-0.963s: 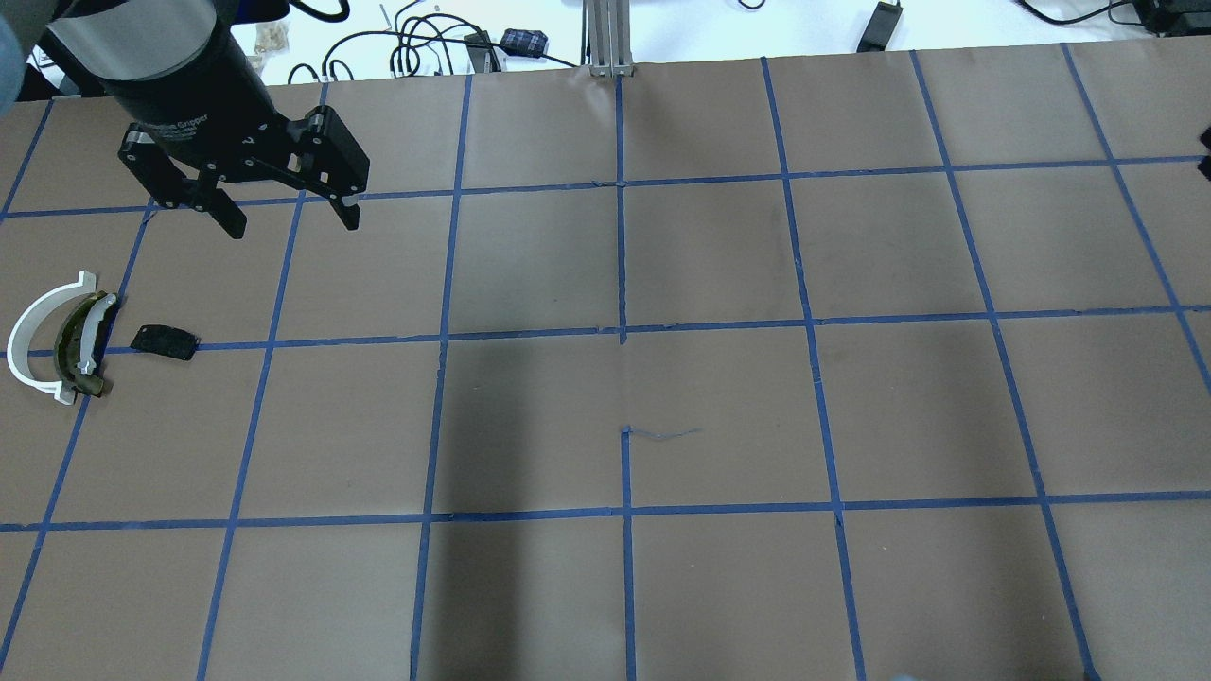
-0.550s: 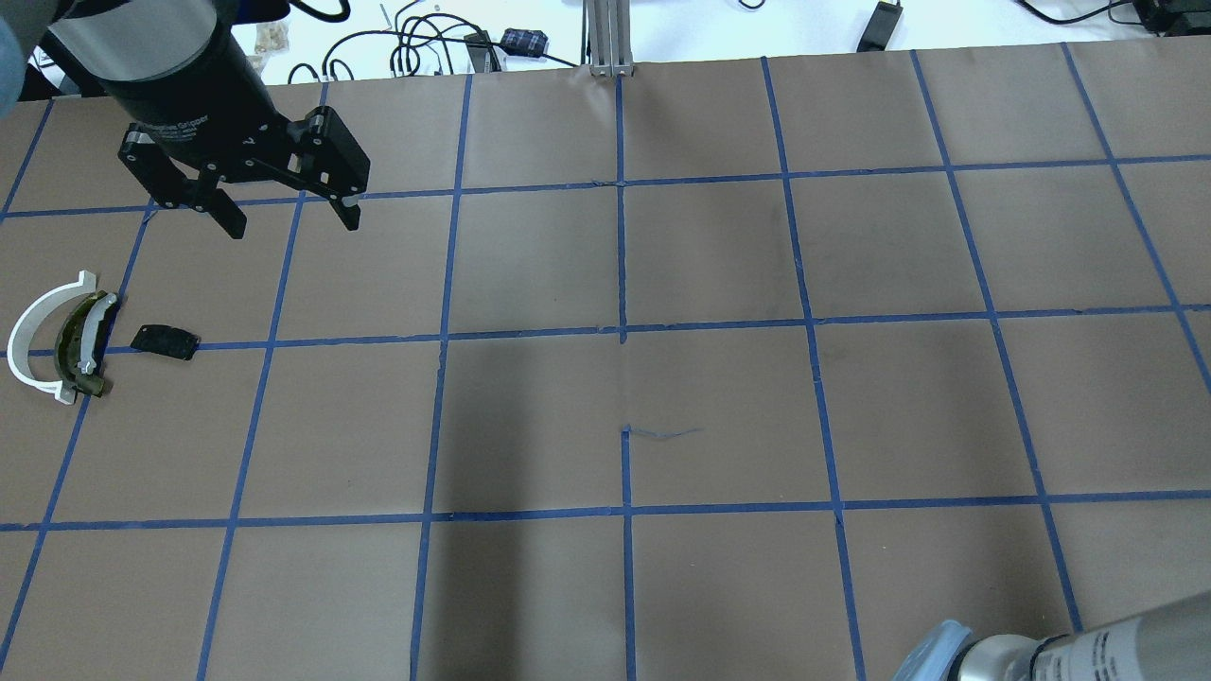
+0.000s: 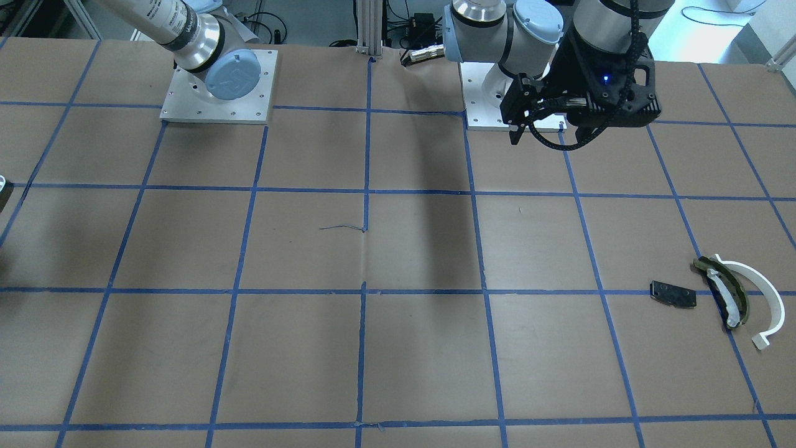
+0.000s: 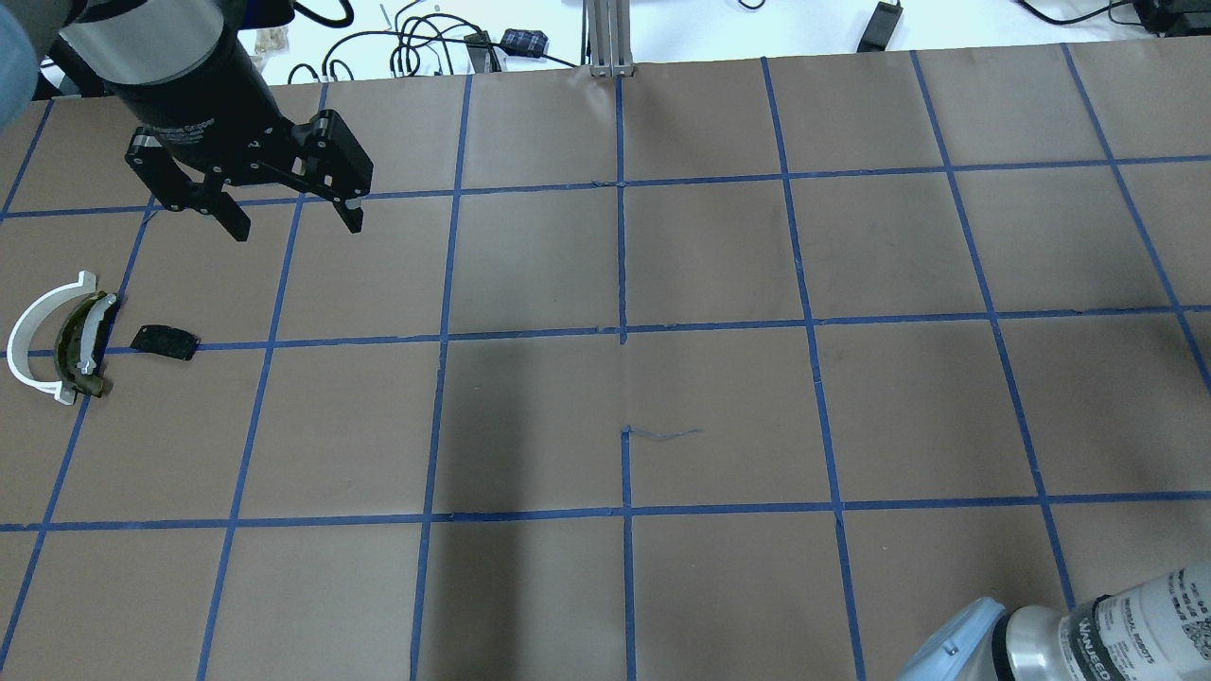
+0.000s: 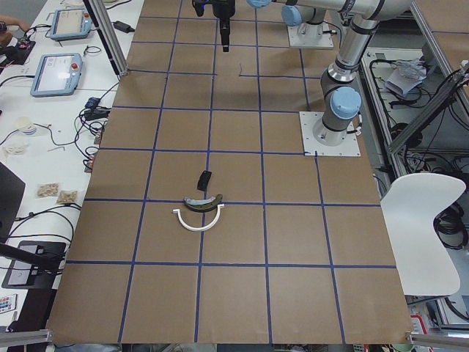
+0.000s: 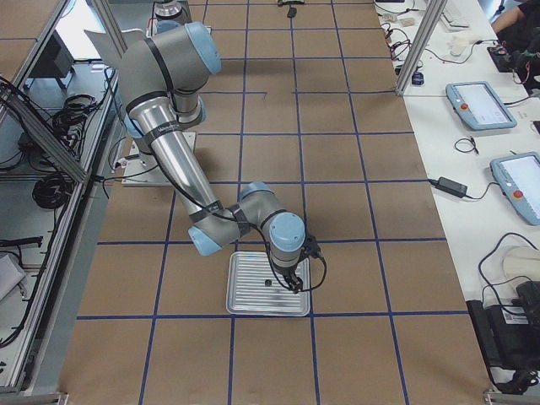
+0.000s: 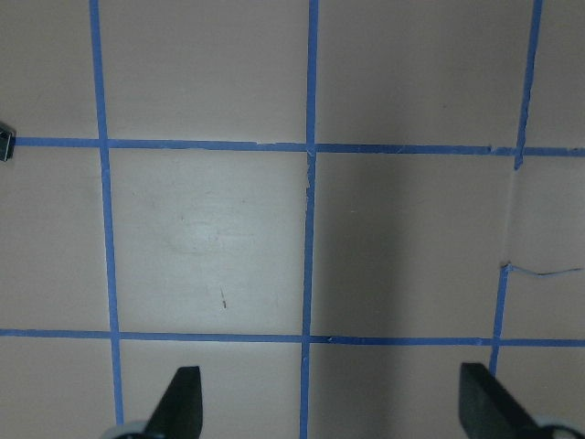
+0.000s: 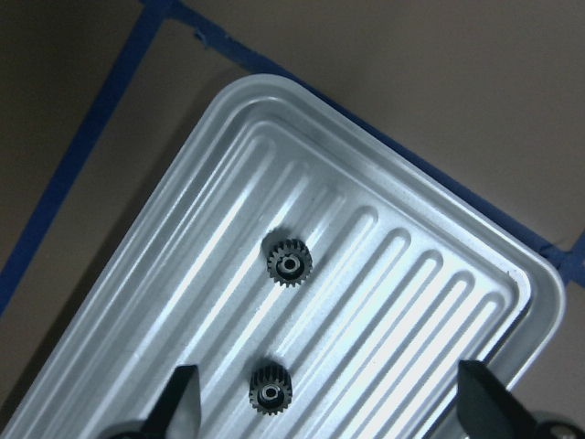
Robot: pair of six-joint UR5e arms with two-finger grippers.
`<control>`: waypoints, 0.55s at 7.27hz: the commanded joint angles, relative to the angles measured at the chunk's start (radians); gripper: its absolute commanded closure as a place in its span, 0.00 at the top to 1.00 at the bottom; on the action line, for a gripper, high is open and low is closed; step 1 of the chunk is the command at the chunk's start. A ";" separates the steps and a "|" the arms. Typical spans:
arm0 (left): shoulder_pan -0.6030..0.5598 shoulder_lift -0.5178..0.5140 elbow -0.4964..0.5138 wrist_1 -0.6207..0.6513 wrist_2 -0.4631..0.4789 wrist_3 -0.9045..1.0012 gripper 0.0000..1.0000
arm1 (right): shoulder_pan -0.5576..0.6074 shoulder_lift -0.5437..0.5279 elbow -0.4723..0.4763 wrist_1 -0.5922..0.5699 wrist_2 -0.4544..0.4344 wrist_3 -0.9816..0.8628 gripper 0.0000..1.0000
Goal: Place bearing gear from tray to pile
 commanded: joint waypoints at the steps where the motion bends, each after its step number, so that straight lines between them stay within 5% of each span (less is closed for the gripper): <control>1: 0.000 -0.002 0.000 0.000 0.000 0.000 1.00 | -0.037 0.006 0.100 -0.092 -0.029 -0.049 1.00; 4: 0.000 0.000 0.000 0.000 0.000 0.000 1.00 | -0.040 0.011 0.118 -0.140 -0.017 -0.124 0.97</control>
